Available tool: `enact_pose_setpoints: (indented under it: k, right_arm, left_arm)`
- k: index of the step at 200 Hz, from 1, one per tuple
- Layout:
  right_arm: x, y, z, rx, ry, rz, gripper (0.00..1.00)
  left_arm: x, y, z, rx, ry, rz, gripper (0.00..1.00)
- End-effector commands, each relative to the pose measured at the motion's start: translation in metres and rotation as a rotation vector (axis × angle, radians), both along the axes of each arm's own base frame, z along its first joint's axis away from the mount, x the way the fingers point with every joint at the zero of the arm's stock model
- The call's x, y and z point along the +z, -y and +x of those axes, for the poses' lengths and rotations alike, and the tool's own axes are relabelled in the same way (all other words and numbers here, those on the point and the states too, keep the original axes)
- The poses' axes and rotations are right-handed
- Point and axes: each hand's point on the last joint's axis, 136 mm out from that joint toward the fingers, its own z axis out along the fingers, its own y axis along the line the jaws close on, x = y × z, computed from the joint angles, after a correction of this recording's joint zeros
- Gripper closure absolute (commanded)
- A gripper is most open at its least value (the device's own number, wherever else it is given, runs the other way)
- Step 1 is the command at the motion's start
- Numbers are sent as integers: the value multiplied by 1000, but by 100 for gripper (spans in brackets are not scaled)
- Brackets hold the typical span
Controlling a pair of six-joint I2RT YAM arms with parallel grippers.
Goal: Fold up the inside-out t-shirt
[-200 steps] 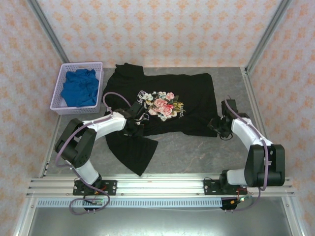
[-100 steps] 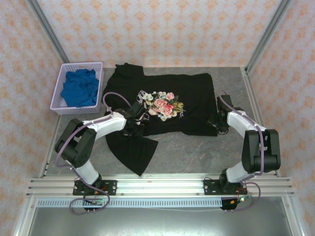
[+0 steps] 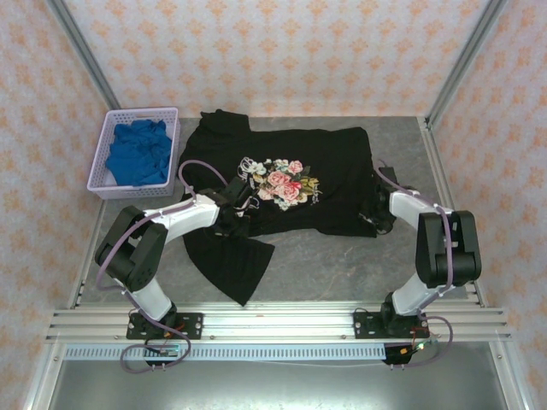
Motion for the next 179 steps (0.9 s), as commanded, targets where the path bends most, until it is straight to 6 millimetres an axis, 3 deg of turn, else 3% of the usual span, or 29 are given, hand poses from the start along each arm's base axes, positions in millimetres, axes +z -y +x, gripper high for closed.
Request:
enact_pose_setpoints:
  k: [1, 30, 99, 115, 142, 179]
  right_arm:
    - [1, -3, 5, 22, 4, -12, 77]
    - [9, -1, 4, 33, 12, -28, 91]
    - [66, 10, 3, 89, 114, -108, 99]
    - [79, 6, 4, 97, 154, -89, 100]
    - [93, 1, 10, 112, 206, -64, 100]
    - [106, -7, 29, 135, 261, -36, 100]
  left_arm:
    - [3, -2, -1, -10, -1, -2, 100]
    - [3, -1, -1, -14, -3, -2, 100]
    - [23, 1, 11, -3, 58, -16, 100]
    - [37, 4, 16, 1, 99, -39, 91]
    - [64, 9, 20, -1, 186, -82, 66]
    - [76, 20, -11, -105, 249, -11, 50]
